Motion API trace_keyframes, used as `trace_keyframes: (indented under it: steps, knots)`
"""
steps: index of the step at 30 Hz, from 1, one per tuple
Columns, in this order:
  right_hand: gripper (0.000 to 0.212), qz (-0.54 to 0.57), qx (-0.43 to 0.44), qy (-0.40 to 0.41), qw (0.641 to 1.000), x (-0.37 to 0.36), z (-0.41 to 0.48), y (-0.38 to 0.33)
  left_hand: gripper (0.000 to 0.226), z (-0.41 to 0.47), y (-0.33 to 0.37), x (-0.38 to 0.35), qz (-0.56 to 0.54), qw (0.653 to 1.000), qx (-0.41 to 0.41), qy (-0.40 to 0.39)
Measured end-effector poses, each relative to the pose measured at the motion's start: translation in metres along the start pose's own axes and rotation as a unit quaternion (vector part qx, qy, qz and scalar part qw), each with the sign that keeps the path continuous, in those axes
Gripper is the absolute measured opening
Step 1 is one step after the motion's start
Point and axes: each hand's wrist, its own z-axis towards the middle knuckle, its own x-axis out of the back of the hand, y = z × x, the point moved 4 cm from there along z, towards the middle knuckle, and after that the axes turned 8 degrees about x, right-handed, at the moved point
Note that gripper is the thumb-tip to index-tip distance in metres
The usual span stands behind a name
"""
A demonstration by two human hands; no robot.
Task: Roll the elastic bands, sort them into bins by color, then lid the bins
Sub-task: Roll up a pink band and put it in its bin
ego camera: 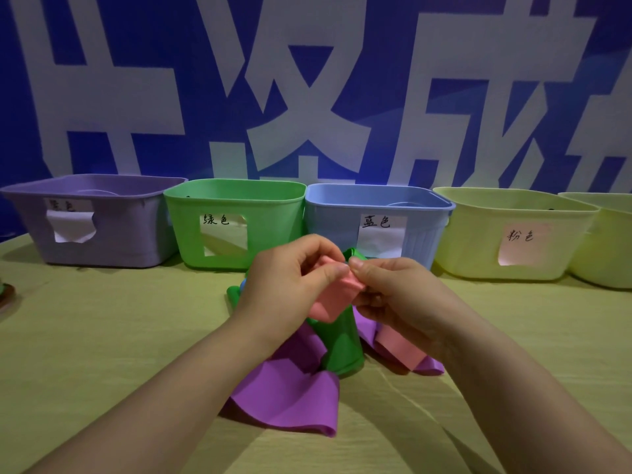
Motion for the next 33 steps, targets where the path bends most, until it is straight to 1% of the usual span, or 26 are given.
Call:
trace_keyframes:
  steps: [3,7,10,13,15,18,20,22,25,27,29,33]
  knots:
    - [0.022,-0.028,0.025,0.004,0.999,-0.002,0.003,0.001,0.016,0.001,0.000,0.003,0.019,1.000,-0.002,0.025]
    - [0.014,-0.087,0.045,0.001,0.995,-0.002,0.003,0.001,0.022,0.001,0.003,0.005,0.034,0.999,-0.005,0.033]
    - [0.010,-0.138,0.065,0.000,0.988,0.000,0.001,-0.004,0.021,0.000,0.002,0.004,0.029,0.999,0.015,0.032]
    - [0.005,-0.187,0.094,0.008,0.978,0.001,-0.001,-0.009,0.020,0.002,0.001,0.003,0.002,0.999,0.044,0.022]
    - [0.000,-0.213,0.114,0.017,0.970,0.001,0.000,-0.011,0.020,0.002,0.000,0.003,-0.038,0.997,0.074,0.011]
    - [0.004,-0.230,0.141,0.046,0.962,0.002,0.001,-0.012,0.017,0.004,-0.003,0.004,-0.076,0.991,0.107,0.006]
    - [0.007,-0.250,0.151,0.047,0.955,0.002,0.000,-0.014,0.015,0.005,-0.003,0.005,-0.055,0.994,0.095,0.014]
    - [0.004,-0.290,0.146,0.033,0.945,0.000,-0.001,-0.013,0.015,0.003,-0.002,0.005,0.011,0.998,0.057,0.028]
    - [0.014,-0.330,0.137,0.011,0.934,-0.002,-0.002,-0.013,0.014,0.000,0.002,0.005,0.073,0.997,0.001,0.037]
    - [0.018,-0.320,0.131,-0.003,0.938,-0.004,-0.002,-0.012,0.021,-0.001,0.002,0.005,0.080,0.996,-0.022,0.042]
    - [0.021,-0.289,0.116,-0.020,0.950,-0.005,-0.002,-0.010,0.030,0.000,0.002,0.006,0.072,0.996,-0.024,0.044]
    - [0.022,-0.238,0.098,-0.030,0.966,-0.007,-0.003,-0.007,0.034,-0.001,0.005,0.008,0.108,0.991,-0.043,0.059]
